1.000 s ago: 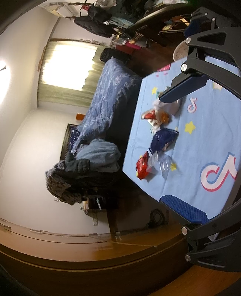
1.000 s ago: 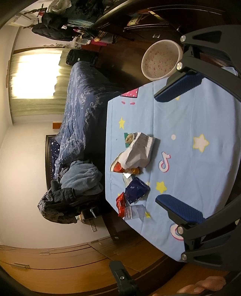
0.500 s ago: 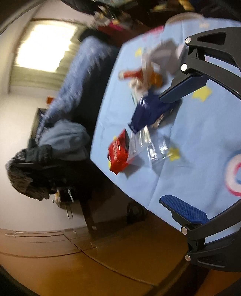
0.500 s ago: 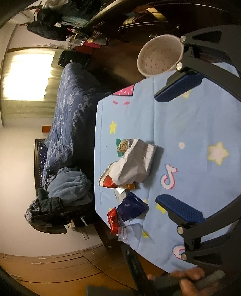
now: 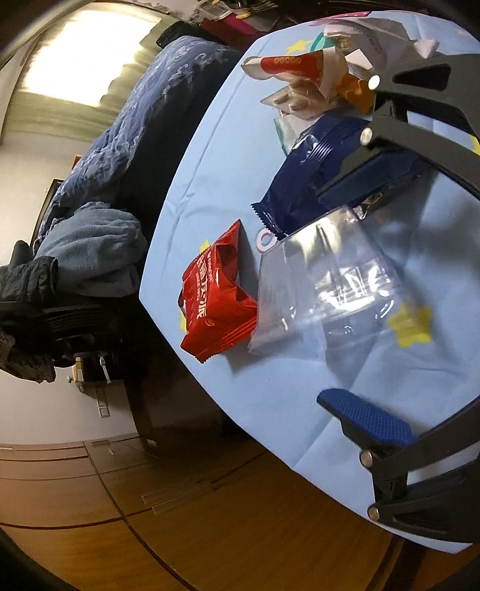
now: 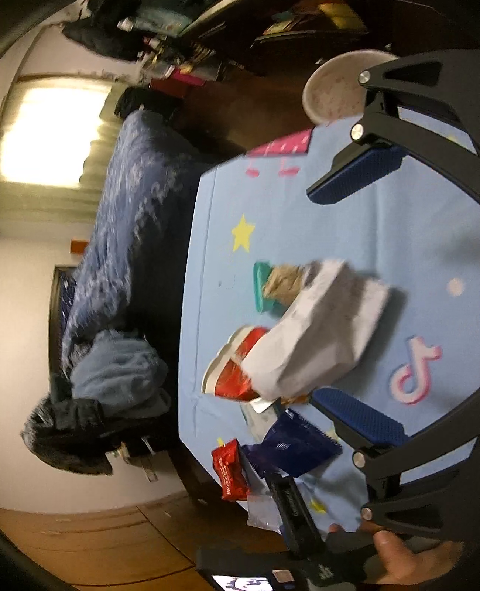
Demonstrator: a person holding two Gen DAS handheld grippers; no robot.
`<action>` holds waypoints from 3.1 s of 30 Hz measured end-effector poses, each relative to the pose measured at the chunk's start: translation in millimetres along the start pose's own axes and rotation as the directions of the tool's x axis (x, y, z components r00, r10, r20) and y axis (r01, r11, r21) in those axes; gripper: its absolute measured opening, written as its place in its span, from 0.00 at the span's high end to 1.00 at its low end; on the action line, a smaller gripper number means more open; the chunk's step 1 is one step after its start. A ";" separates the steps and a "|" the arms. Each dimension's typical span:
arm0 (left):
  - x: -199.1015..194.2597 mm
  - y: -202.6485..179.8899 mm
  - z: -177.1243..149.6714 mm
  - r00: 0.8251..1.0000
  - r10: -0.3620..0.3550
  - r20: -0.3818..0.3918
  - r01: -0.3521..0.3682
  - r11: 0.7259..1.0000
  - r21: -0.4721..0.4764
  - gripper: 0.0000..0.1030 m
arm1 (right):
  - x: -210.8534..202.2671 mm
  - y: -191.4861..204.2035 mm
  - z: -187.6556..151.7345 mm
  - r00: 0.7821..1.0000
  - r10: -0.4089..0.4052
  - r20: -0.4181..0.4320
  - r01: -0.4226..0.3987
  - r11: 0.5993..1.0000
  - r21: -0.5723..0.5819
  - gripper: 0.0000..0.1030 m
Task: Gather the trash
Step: 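Grasp the clear plastic bag with the left tool while the right tool grasps the white paper bag, then carry both bags to the pink wastebasket and open both tools to drop them, then grasp the red-white paper cup with the left tool while the right tool grasps brown paper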
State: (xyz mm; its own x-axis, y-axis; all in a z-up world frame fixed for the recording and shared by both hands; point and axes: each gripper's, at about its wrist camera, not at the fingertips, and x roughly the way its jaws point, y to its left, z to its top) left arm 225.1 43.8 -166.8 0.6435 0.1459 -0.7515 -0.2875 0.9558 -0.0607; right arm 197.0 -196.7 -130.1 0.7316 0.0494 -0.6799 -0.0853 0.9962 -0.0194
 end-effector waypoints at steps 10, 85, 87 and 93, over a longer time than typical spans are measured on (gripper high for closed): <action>-13.3 13.0 -1.3 0.990 -0.141 0.028 0.141 0.990 -0.008 0.61 | 35.5 23.4 0.4 0.992 0.063 -0.106 -0.069 0.996 -0.050 0.37; -103.1 -193.9 -15.5 0.929 -0.362 0.076 0.325 0.897 0.301 0.04 | -83.5 -176.9 -56.3 0.987 0.017 0.158 -0.062 0.957 0.284 0.07; -87.8 -181.5 -2.6 0.940 -0.331 0.084 0.297 0.913 0.279 0.04 | -77.0 -156.1 -47.4 0.988 0.027 0.149 -0.063 0.967 0.245 0.06; -23.8 -166.5 25.4 0.950 -0.311 0.000 0.304 0.929 0.211 0.04 | -48.9 -114.1 -27.8 0.994 0.051 0.101 -0.067 0.984 0.163 0.06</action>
State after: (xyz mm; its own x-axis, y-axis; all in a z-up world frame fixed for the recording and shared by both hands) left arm 275.8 -112.4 -122.1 0.7009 -0.1591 -0.6953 0.0783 0.9861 -0.1467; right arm 152.1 -314.7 -115.1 0.7908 0.1073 -0.6026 -0.0227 0.9890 0.1463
